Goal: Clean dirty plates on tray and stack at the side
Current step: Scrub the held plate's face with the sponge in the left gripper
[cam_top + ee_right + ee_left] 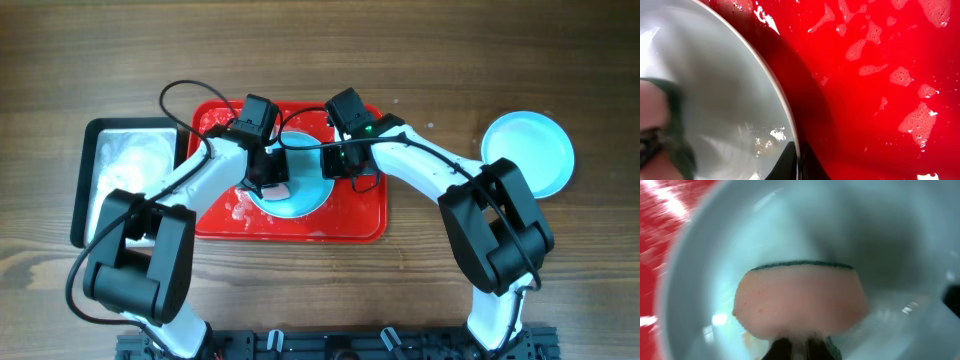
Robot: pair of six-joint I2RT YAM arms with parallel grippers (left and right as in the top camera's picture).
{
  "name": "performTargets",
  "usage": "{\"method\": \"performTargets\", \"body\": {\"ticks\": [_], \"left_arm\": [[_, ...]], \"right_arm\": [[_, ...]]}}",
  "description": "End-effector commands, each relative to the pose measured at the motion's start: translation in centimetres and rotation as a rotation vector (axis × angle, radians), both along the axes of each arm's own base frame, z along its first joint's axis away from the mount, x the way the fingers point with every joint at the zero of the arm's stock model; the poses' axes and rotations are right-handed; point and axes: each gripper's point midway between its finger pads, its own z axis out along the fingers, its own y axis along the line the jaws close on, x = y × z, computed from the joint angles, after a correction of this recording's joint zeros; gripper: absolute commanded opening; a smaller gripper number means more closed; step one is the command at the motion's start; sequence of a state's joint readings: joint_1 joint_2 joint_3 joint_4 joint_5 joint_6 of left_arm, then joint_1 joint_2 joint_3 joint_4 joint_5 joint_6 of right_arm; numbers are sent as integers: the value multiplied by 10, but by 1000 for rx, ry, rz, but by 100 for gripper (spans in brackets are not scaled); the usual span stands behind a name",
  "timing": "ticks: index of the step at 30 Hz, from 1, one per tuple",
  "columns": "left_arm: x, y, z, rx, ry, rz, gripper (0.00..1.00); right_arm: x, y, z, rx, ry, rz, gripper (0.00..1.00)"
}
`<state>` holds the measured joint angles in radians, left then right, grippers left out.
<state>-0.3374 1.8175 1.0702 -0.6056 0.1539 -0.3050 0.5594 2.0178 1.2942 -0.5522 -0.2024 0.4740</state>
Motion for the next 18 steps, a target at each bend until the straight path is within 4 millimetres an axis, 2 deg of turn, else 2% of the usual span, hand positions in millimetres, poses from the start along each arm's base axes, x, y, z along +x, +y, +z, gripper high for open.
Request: {"method": "performTargets", "body": {"ticks": [1, 2, 4, 7, 9, 12, 14, 17, 18], "left_arm": [[-23, -45, 0, -238, 59, -232, 4], [-25, -52, 4, -286, 58, -260, 4], [-23, -50, 3, -275, 62, -229, 4], [-7, -4, -14, -24, 49, 13, 4], [0, 39, -17, 176, 18, 141, 4], [5, 86, -11, 370, -10, 216, 4], [14, 110, -1, 470, -47, 253, 4], [29, 121, 13, 555, -119, 267, 4], [37, 108, 13, 522, -150, 213, 4]], "right_arm": [[-14, -6, -28, -42, 74, -3, 4], [-14, -6, -28, -42, 73, -3, 4], [-14, -6, -29, -42, 74, -3, 4], [-14, -6, -29, -43, 75, -2, 4], [-15, -6, -29, -44, 77, -2, 4], [-15, -6, -29, -44, 77, -2, 4], [-14, -6, -28, -43, 76, -2, 4], [-14, -6, -29, -44, 76, -2, 4], [-15, -6, -29, -44, 76, -2, 4]]}}
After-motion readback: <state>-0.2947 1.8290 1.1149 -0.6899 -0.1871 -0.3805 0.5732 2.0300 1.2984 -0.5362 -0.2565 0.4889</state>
